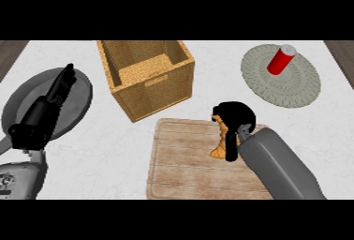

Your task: Pick the croissant from the cutting board and place it in the basket

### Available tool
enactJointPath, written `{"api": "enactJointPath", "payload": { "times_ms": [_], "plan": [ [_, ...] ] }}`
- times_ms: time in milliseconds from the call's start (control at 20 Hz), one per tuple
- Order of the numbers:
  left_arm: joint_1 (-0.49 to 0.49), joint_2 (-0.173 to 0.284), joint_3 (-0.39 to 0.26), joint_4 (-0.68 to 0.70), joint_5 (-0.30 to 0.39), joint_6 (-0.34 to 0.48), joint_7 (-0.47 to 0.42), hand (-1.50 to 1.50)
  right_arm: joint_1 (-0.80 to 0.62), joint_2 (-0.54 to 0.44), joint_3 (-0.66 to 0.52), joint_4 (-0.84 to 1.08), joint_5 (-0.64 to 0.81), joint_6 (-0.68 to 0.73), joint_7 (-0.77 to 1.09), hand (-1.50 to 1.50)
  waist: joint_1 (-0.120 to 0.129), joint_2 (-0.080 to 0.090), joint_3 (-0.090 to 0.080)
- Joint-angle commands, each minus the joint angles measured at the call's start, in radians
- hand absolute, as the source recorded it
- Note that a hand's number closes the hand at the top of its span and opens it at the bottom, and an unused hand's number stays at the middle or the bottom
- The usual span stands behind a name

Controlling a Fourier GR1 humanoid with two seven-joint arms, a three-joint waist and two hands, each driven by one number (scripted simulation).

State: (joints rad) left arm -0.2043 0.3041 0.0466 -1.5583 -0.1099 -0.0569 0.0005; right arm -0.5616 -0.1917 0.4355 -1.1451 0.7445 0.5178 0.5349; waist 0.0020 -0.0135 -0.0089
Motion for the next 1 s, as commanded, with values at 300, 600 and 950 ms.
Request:
{"api": "enactJointPath", "payload": {
  "times_ms": [300, 600, 950],
  "plan": [
    [0.035, 0.031, 0.055, 0.000, 0.006, -0.003, 0.015, 0.00, 0.156, 0.084, -0.126, -0.072, 0.190, -0.292, 0.514, 1.50, -0.086, -0.020, 0.005],
    [0.070, 0.022, 0.061, 0.011, 0.000, 0.010, -0.013, 0.00, 0.178, 0.149, -0.110, -0.272, 0.429, -0.475, 0.816, 1.50, -0.094, -0.029, 0.001],
    [0.044, 0.017, 0.045, 0.007, -0.010, 0.012, -0.003, 0.00, 0.020, 0.190, -0.067, -0.607, 0.689, -0.573, 0.868, 1.50, -0.068, -0.030, 0.005]
  ]
}}
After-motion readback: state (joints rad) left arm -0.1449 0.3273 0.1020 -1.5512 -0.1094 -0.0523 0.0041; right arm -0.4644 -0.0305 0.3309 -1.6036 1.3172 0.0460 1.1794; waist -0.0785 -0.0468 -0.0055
